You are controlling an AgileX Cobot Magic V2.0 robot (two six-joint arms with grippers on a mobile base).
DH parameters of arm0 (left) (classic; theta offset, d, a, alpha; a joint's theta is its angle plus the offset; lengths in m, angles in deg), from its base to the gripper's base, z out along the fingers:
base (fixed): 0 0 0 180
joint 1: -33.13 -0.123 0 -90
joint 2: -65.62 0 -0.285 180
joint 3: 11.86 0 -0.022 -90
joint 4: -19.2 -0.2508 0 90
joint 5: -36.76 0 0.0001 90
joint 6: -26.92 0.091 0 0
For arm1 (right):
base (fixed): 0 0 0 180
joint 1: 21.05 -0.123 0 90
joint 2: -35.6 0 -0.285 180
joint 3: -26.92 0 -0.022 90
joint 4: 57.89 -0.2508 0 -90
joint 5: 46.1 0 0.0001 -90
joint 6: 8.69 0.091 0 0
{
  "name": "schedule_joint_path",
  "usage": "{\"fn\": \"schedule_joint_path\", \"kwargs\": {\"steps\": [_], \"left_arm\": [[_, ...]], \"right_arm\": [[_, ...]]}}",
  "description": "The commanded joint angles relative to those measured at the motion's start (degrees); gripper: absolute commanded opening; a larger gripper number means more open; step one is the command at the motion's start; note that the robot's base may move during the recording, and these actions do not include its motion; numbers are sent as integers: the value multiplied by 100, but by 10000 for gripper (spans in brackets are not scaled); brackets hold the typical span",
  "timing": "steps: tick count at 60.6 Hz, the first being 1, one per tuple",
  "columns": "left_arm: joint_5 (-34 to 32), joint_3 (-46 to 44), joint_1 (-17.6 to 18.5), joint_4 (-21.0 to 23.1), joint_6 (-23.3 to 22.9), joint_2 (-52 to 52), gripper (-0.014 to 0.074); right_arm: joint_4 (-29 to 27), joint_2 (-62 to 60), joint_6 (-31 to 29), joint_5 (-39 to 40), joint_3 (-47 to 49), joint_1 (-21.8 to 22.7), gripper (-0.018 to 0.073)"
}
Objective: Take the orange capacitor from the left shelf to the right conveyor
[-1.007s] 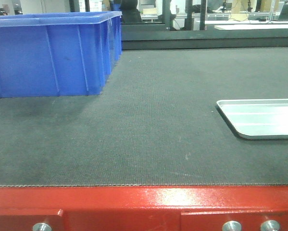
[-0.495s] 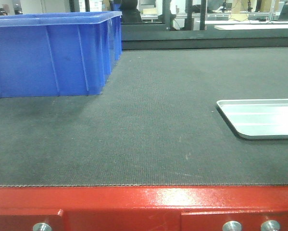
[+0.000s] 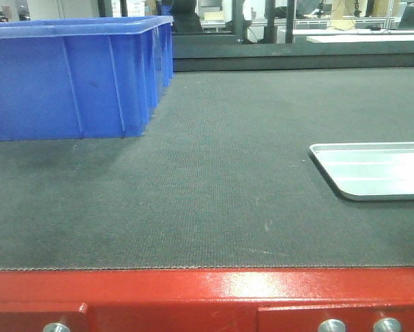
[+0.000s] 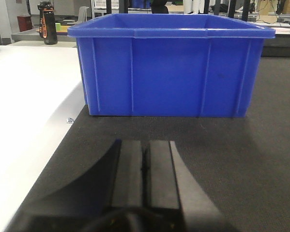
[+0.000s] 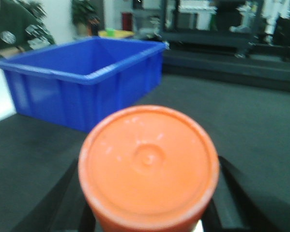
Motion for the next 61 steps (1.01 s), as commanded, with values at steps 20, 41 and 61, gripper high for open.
{"fn": "schedule_joint_path", "kwargs": {"steps": [20, 41, 61], "left_arm": [[-507, 125, -2, 8, 0, 46, -126], [-507, 125, -2, 8, 0, 46, -126], [-507, 125, -2, 8, 0, 46, -126]], "right_arm": [[3178, 1012, 3261, -391, -141, 26, 53], [4756, 2139, 5479, -397, -607, 26, 53], [6643, 2813, 7108, 953, -300, 26, 53]]}}
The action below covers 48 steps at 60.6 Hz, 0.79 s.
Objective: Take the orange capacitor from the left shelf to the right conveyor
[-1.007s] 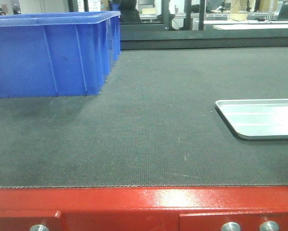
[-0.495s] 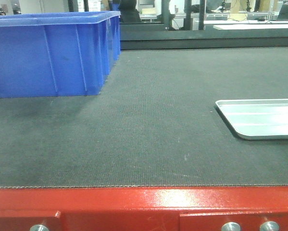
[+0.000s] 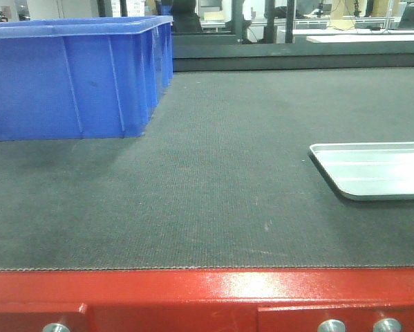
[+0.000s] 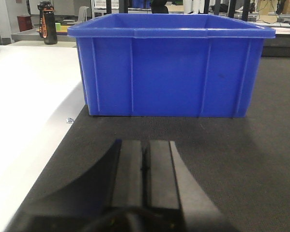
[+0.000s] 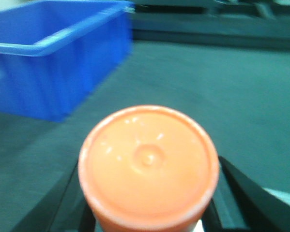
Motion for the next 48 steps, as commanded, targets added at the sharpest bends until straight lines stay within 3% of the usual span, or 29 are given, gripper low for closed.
{"fn": "schedule_joint_path", "kwargs": {"steps": [1, 24, 37, 48], "left_arm": [[-507, 125, -2, 8, 0, 46, -126], [-507, 125, -2, 8, 0, 46, -126], [-507, 125, -2, 8, 0, 46, -126], [-507, 125, -2, 8, 0, 46, -126]], "right_arm": [[737, 151, 345, 21, 386, 26, 53], [672, 970, 405, -1381, 1314, 128, 53], [494, 1077, 383, -1134, 980, 1059, 53], [519, 1499, 388, -212, 861, 1906, 53]]}}
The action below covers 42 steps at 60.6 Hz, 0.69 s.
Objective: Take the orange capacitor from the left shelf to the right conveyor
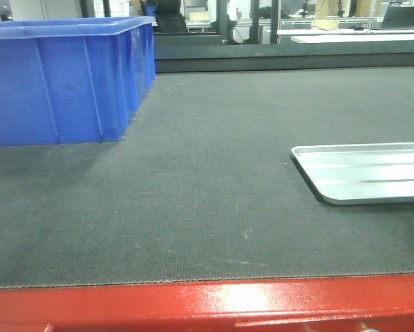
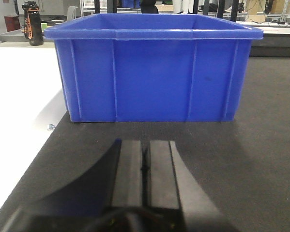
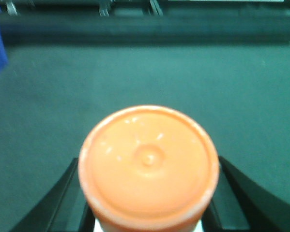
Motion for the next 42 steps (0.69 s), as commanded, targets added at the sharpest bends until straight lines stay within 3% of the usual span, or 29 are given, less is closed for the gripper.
{"fn": "schedule_joint_path", "kwargs": {"steps": [1, 12, 26, 42], "left_arm": [[-507, 125, -2, 8, 0, 46, -126], [-507, 125, -2, 8, 0, 46, -126], [-507, 125, -2, 8, 0, 46, -126], [-507, 125, -2, 8, 0, 46, -126]], "right_arm": [[291, 207, -39, 399, 150, 341, 53], [360, 1029, -39, 599, 150, 650, 53], [807, 2092, 25, 695, 263, 681, 53], [809, 2796, 272, 677, 738, 681, 53]]}}
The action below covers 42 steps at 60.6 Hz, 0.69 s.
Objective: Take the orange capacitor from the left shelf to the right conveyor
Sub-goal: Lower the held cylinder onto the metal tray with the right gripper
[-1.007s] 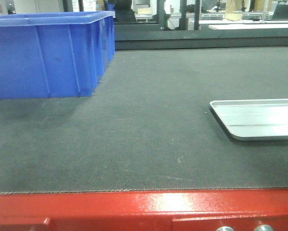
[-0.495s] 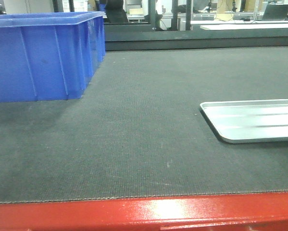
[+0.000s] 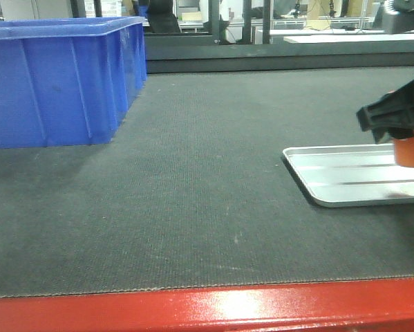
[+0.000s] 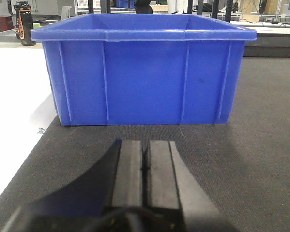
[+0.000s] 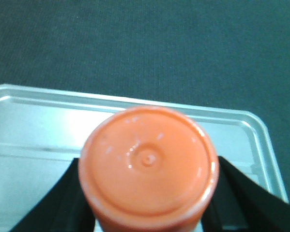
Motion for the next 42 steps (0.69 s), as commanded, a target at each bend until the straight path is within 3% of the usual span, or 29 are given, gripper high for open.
{"fn": "schedule_joint_path", "kwargs": {"steps": [1, 24, 42], "left_arm": [[-507, 125, -2, 8, 0, 46, -126], [-507, 125, -2, 8, 0, 46, -126], [-507, 125, -2, 8, 0, 46, -126]], "right_arm": [[202, -10, 70, -223, 346, 49, 53], [189, 105, 101, -491, 484, 49, 71], [196, 105, 101, -293, 484, 49, 426]]}}
